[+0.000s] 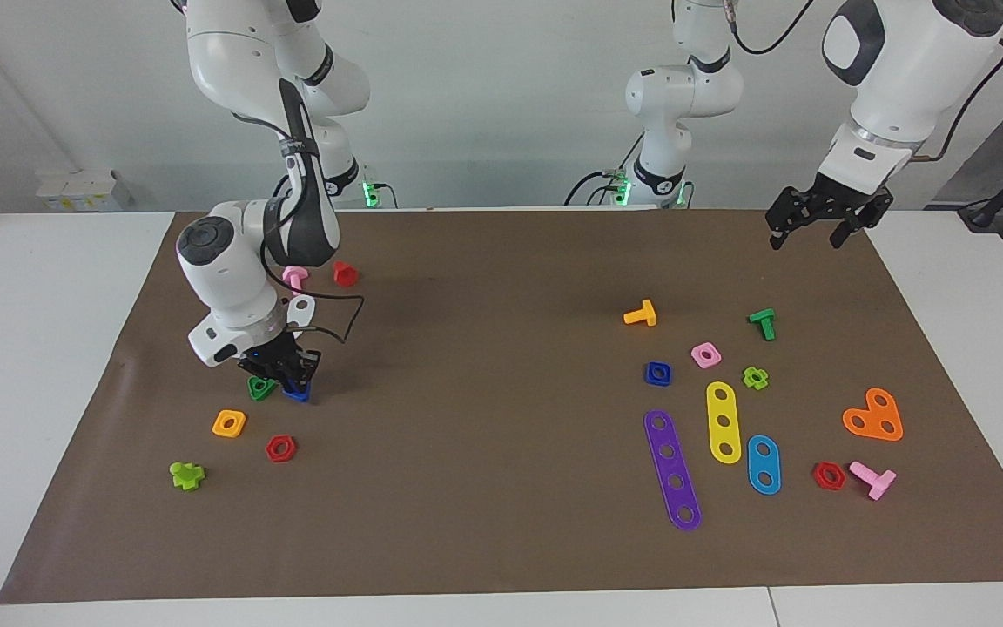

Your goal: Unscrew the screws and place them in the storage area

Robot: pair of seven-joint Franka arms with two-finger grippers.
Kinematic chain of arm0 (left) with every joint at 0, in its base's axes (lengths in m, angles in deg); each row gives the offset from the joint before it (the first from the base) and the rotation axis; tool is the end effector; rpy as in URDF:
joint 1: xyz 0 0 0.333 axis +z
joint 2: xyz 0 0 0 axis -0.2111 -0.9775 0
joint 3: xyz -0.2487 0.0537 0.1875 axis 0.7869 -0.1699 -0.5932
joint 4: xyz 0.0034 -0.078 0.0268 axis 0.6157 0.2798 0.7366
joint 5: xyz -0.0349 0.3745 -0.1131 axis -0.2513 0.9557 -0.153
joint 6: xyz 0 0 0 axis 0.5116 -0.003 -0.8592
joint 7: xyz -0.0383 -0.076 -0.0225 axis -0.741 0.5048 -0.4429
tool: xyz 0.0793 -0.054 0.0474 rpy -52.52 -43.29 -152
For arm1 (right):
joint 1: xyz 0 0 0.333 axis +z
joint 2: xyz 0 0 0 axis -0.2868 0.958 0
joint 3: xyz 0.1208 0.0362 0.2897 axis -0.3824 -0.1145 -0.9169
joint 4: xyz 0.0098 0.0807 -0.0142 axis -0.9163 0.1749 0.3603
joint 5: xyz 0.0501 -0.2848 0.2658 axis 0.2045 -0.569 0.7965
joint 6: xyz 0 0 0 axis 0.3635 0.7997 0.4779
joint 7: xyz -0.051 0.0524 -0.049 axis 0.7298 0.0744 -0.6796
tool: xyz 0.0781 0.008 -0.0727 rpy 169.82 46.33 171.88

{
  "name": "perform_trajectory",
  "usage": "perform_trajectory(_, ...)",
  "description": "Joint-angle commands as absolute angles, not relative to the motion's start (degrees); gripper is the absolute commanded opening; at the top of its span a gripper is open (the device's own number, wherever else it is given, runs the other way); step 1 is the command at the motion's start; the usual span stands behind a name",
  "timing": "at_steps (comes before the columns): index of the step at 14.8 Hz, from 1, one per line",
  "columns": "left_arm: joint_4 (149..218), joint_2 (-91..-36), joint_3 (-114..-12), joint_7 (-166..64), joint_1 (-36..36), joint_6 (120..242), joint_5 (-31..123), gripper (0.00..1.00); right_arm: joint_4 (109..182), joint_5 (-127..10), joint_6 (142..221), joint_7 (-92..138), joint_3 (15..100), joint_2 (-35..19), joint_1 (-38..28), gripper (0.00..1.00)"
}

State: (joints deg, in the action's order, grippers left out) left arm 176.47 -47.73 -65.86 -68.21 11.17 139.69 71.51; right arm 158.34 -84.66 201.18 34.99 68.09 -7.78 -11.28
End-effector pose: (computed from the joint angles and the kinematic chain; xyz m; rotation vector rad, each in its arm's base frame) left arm 0.5299 -0.0125 0.5907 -3.1380 0.0849 -0.0248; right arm 0.6017 0.0209 0.3195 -3.0973 0.1307 -0.1291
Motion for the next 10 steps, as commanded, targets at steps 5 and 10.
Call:
perform_trajectory(5,177.6,-46.4,-65.4,-68.5,12.0,139.8,71.1,1.0,154.1,-83.4,197.7,35.3,67.8,-8.8,-11.7,1.0)
perform_trajectory(10,177.6,-46.4,-65.4,-68.5,12.0,139.8,71.1,1.0,145.1,-84.6,181.2,35.5,68.5,-16.6,-13.4,1.0)
